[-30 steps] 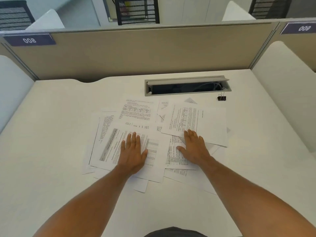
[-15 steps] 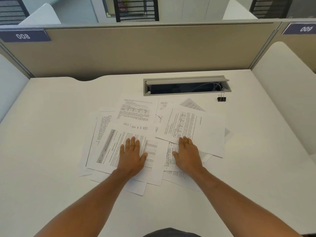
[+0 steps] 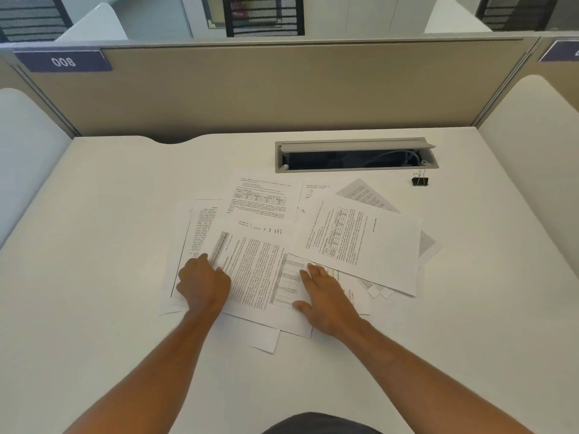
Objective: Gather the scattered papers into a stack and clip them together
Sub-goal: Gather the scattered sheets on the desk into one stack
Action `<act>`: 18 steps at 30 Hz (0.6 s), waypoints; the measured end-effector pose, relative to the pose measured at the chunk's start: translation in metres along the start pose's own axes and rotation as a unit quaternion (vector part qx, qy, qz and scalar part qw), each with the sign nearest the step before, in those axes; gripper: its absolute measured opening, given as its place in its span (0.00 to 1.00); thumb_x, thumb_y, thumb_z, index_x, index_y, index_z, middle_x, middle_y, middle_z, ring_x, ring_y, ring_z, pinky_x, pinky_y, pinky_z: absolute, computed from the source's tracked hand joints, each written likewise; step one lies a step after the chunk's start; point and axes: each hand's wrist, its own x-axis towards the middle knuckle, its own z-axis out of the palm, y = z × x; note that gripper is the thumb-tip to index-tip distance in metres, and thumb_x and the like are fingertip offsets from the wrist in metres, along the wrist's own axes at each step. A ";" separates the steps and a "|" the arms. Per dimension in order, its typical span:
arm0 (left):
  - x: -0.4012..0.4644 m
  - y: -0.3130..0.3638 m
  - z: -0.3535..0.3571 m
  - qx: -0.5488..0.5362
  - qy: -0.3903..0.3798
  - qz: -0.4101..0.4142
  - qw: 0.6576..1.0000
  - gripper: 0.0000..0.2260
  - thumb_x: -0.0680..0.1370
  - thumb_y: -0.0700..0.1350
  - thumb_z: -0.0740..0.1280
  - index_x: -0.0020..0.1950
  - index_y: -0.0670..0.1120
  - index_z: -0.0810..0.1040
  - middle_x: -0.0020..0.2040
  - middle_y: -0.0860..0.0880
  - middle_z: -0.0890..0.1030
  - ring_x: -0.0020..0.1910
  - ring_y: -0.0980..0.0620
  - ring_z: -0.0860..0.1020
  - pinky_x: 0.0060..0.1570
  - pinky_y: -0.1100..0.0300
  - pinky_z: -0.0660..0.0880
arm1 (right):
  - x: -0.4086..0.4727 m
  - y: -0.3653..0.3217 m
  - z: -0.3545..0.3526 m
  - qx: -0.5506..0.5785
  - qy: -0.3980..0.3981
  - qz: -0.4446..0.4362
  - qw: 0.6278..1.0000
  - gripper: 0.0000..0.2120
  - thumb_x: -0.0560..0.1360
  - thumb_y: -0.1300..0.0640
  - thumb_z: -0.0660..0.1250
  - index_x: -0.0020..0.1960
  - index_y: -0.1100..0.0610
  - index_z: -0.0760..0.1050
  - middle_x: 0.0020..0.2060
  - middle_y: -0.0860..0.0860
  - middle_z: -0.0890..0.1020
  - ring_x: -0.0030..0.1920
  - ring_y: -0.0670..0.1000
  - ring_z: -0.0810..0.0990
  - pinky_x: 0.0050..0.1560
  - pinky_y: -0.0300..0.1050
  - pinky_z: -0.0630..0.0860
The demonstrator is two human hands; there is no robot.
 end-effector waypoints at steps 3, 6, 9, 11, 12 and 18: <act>0.003 -0.009 -0.001 0.021 -0.033 -0.025 0.999 0.23 0.77 0.48 0.66 0.69 0.41 0.71 0.65 0.39 0.74 0.67 0.36 0.69 0.63 0.39 0.68 | 0.000 0.001 0.005 -0.022 0.000 0.001 1.000 0.36 0.82 0.43 0.59 0.81 0.59 0.49 0.82 0.55 0.46 0.81 0.54 0.43 0.79 0.49 0.42; 0.005 -0.008 -0.005 -0.002 -0.031 -0.030 0.999 0.24 0.76 0.48 0.68 0.69 0.40 0.70 0.64 0.38 0.74 0.66 0.36 0.69 0.61 0.39 0.70 | 0.001 0.000 0.007 -0.018 0.000 0.004 1.000 0.36 0.82 0.43 0.59 0.81 0.59 0.49 0.82 0.54 0.46 0.81 0.54 0.42 0.78 0.49 0.41; 0.011 -0.010 -0.012 -0.037 -0.034 -0.046 0.998 0.25 0.75 0.49 0.70 0.69 0.41 0.69 0.63 0.39 0.76 0.64 0.36 0.73 0.61 0.39 0.71 | 0.002 0.000 0.008 -0.009 -0.004 0.008 1.000 0.36 0.82 0.44 0.59 0.81 0.59 0.48 0.82 0.54 0.45 0.81 0.53 0.42 0.78 0.48 0.40; 0.016 -0.011 -0.018 -0.068 -0.042 -0.066 0.995 0.24 0.75 0.49 0.70 0.68 0.42 0.70 0.63 0.41 0.79 0.62 0.36 0.76 0.63 0.41 0.71 | 0.002 0.000 0.008 -0.006 -0.005 0.011 1.000 0.36 0.82 0.44 0.59 0.81 0.59 0.48 0.82 0.54 0.45 0.81 0.53 0.41 0.79 0.49 0.40; 0.018 -0.011 -0.021 -0.087 -0.045 -0.083 0.992 0.24 0.75 0.48 0.70 0.69 0.43 0.70 0.62 0.42 0.80 0.62 0.37 0.77 0.65 0.43 0.70 | 0.002 0.000 0.009 -0.002 -0.006 0.013 1.000 0.36 0.82 0.44 0.59 0.81 0.58 0.48 0.82 0.53 0.45 0.81 0.53 0.41 0.79 0.48 0.40; 0.032 -0.026 -0.036 -0.260 -0.072 -0.079 0.960 0.12 0.72 0.44 0.72 0.55 0.45 0.81 0.51 0.47 0.85 0.46 0.45 0.83 0.51 0.49 0.81 | 0.003 0.000 0.011 0.003 0.000 0.021 1.000 0.37 0.81 0.44 0.60 0.81 0.58 0.48 0.82 0.53 0.45 0.81 0.52 0.42 0.78 0.47 0.40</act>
